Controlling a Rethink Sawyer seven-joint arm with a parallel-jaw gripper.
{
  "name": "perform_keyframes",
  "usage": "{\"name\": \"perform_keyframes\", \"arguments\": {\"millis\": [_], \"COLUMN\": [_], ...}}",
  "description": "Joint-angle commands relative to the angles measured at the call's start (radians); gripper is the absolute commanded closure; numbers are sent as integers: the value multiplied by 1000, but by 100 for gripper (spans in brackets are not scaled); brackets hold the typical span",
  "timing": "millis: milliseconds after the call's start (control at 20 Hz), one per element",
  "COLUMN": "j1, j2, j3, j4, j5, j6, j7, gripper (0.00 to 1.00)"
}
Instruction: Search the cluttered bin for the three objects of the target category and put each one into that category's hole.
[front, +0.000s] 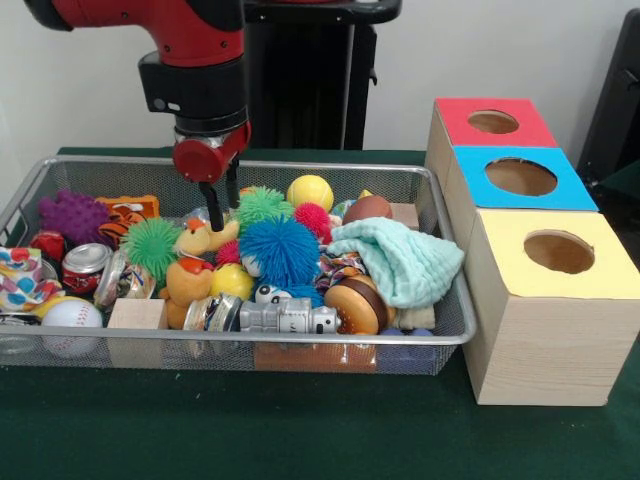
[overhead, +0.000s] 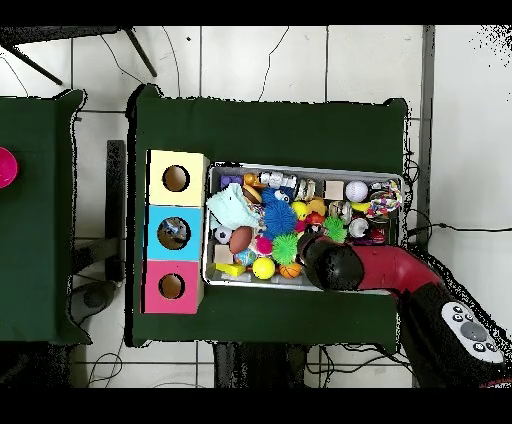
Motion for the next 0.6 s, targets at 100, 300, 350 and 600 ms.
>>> {"name": "perform_keyframes", "arguments": {"millis": [100,300,350,600], "j1": [-69,-72,-83,-124], "j2": [-9,14,19,-18], "j3": [61,41,40,40], "j4": [62,44,39,42], "j5": [98,94,88,93], "j6": [-4,-11,-2,46], "j7": [214,192,172,133], "gripper": [0,0,0,0]}}
